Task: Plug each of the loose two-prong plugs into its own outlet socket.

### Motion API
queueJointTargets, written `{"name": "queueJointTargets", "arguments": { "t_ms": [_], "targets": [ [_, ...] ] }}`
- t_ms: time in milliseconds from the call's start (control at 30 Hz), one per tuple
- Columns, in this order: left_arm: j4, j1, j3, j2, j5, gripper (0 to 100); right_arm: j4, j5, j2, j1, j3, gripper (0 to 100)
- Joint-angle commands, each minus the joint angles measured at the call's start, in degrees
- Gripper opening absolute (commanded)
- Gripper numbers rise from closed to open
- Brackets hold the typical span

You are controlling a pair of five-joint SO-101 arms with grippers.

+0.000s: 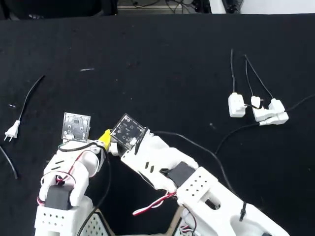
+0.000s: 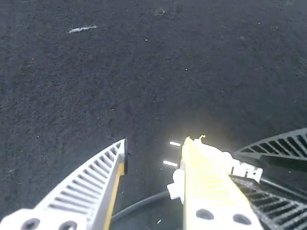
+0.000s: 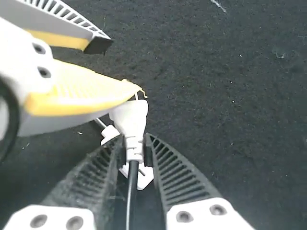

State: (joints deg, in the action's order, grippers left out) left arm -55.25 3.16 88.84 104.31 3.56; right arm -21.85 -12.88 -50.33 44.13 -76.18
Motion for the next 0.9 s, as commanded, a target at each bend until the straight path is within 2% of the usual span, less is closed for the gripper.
{"name": "queueJointTargets", "arguments": {
  "t_ms": [0,867],
  "targets": [
    [0.53,0.66,0.04,-0.09,0.53,19,0.35,0.62,-2.51,0.53,0.84,1.0],
    [0.62,1.19,1.01,0.00,0.53,19,-0.18,0.62,-2.59,0.44,2.24,1.0]
  ]
}}
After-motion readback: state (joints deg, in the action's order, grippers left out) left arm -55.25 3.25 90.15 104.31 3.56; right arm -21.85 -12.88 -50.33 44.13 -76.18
